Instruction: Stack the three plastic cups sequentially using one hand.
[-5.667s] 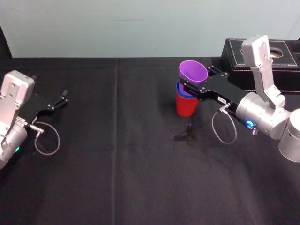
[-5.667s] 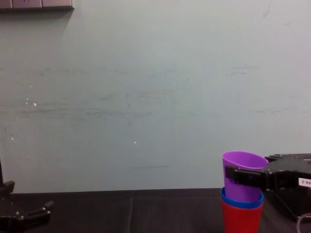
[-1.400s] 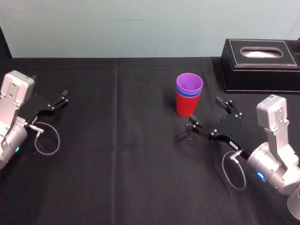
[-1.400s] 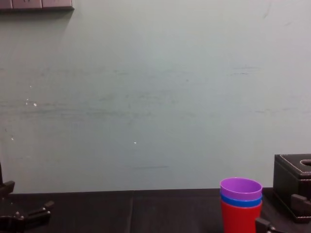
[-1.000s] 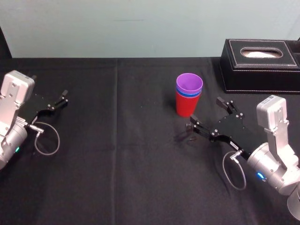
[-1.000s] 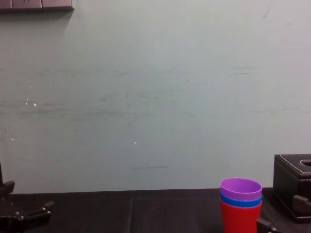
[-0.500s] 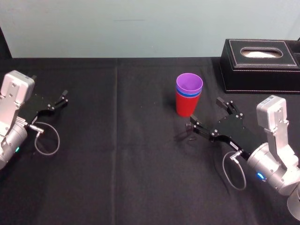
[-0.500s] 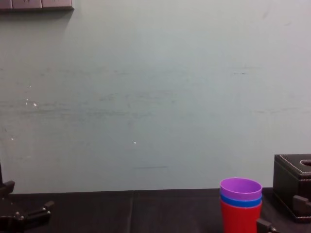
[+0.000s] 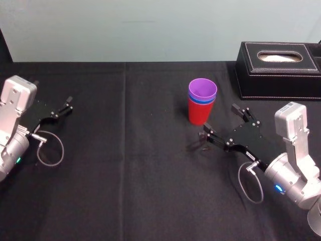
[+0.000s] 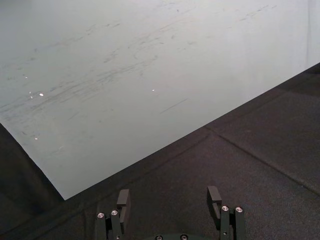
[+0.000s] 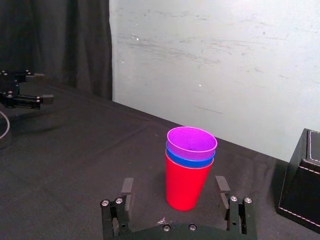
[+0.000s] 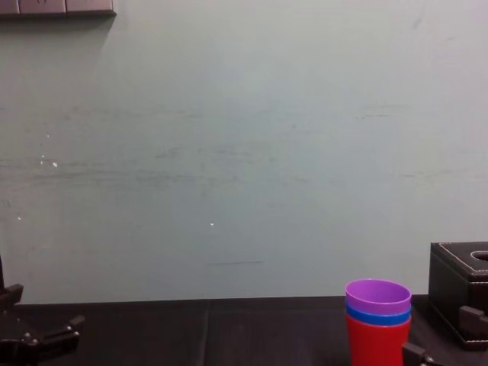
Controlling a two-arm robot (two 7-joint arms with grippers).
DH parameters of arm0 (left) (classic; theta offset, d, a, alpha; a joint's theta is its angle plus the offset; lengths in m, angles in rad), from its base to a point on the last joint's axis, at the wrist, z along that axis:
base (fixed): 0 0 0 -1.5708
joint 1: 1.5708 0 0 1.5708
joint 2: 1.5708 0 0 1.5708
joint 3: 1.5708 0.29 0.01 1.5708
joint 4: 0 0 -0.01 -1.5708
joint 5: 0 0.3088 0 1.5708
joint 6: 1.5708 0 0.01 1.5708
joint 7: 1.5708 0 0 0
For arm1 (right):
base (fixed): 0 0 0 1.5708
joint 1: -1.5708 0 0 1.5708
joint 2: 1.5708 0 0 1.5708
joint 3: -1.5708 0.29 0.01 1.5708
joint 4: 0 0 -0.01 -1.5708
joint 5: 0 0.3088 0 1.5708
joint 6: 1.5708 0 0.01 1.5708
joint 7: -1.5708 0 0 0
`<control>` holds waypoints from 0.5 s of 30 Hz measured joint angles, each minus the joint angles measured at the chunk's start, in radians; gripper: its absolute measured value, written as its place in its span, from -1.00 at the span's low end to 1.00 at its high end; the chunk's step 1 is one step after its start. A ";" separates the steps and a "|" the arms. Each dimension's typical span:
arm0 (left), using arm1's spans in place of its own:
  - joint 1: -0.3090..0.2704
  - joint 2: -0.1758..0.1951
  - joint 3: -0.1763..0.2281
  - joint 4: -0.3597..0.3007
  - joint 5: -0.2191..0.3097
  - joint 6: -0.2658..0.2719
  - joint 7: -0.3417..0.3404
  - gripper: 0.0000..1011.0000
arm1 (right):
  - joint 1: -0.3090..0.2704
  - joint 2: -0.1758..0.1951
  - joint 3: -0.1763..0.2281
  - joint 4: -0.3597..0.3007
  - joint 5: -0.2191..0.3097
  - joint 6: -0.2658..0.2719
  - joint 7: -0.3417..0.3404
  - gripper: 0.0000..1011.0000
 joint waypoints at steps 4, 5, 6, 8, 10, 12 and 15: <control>0.000 0.000 0.000 0.000 0.000 0.000 0.000 0.99 | 0.000 0.000 0.000 0.000 0.000 0.000 0.000 0.98; 0.000 0.000 0.000 0.000 0.000 0.000 0.000 0.99 | 0.000 0.000 0.000 0.000 0.000 0.000 0.000 0.98; 0.000 0.000 0.000 0.000 0.000 0.000 0.000 0.99 | 0.000 0.000 0.000 0.000 0.000 0.000 0.000 0.98; 0.000 0.000 0.000 0.000 0.000 0.000 0.000 0.99 | 0.000 0.000 0.000 0.000 0.000 0.000 0.000 0.99; 0.000 0.000 0.000 0.000 0.000 0.000 0.000 0.99 | 0.000 0.000 0.000 0.000 0.000 0.000 0.000 0.98; 0.000 0.000 0.000 0.000 0.000 0.000 0.000 0.99 | 0.000 0.000 0.000 0.000 0.000 0.000 0.000 0.98; 0.000 0.000 0.000 0.000 0.000 0.000 0.000 0.99 | 0.000 0.000 0.000 0.000 0.000 0.000 0.000 0.98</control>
